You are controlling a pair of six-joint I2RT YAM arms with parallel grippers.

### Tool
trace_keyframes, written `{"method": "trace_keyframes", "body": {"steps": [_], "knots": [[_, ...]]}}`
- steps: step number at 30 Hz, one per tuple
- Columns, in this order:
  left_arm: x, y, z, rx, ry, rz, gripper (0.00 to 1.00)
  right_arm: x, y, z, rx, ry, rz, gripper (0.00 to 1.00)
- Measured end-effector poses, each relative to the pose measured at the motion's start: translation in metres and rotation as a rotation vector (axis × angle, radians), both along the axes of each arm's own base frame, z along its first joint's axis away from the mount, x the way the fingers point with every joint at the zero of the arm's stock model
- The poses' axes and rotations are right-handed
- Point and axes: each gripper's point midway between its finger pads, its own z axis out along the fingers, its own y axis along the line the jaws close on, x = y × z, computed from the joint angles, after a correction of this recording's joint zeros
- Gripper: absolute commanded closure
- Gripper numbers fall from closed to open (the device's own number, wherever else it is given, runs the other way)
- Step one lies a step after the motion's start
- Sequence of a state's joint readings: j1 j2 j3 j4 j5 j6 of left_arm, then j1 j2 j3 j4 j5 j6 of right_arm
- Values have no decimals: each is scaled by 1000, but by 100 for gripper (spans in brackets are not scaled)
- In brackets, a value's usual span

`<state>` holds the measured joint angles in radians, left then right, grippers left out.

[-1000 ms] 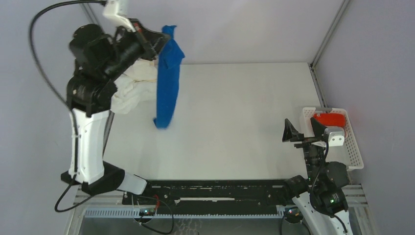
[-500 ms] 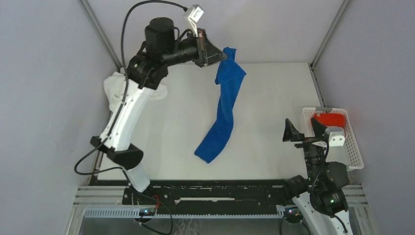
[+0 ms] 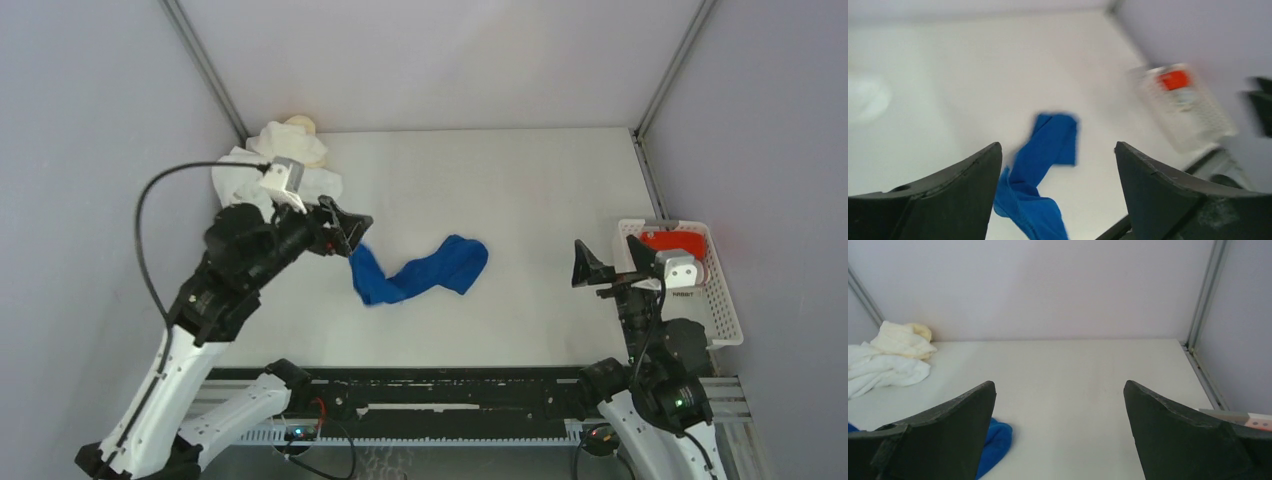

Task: Roll the towels
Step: Place the towel at the center of the board, then flatten out the towel at the center of the board.

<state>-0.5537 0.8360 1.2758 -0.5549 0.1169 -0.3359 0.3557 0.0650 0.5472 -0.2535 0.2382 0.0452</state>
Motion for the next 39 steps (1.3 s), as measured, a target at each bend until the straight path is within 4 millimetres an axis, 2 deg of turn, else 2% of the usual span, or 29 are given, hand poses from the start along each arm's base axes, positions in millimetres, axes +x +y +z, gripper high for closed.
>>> {"method": "trace_keyframes", "body": {"steps": [4, 6, 7, 9, 13, 16, 19, 23, 27, 30, 34, 39], "knots": [[23, 54, -116, 125, 243, 291, 9, 12, 20, 1, -10, 77, 79, 0], [24, 76, -164, 190, 357, 399, 9, 21, 32, -2, -8, 136, 124, 0], [22, 80, -180, 212, 396, 421, 9, 27, 40, -7, -4, 179, 155, 0], [19, 83, -203, 238, 452, 438, 10, 37, 55, -21, 4, 256, 204, 0], [24, 81, -232, 264, 521, 452, 16, 56, 90, -67, 23, 466, 332, 2], [31, 81, -262, 298, 604, 473, 20, 64, 114, -97, 35, 597, 419, 4], [28, 90, -293, 308, 692, 516, 21, 68, 141, -129, 26, 732, 502, 7], [17, 103, -316, 294, 765, 573, 21, 66, 177, -161, -5, 883, 606, 9], [11, 107, -318, 255, 782, 611, 26, 64, 203, -175, -23, 946, 678, 10], [7, 113, -321, 236, 799, 650, 31, 63, 213, -182, -25, 965, 708, 10], [-6, 122, -335, 230, 857, 706, 42, 62, 218, -190, -21, 989, 726, 11], [-21, 137, -344, 246, 896, 802, 55, 62, 222, -189, -13, 987, 744, 11]]}}
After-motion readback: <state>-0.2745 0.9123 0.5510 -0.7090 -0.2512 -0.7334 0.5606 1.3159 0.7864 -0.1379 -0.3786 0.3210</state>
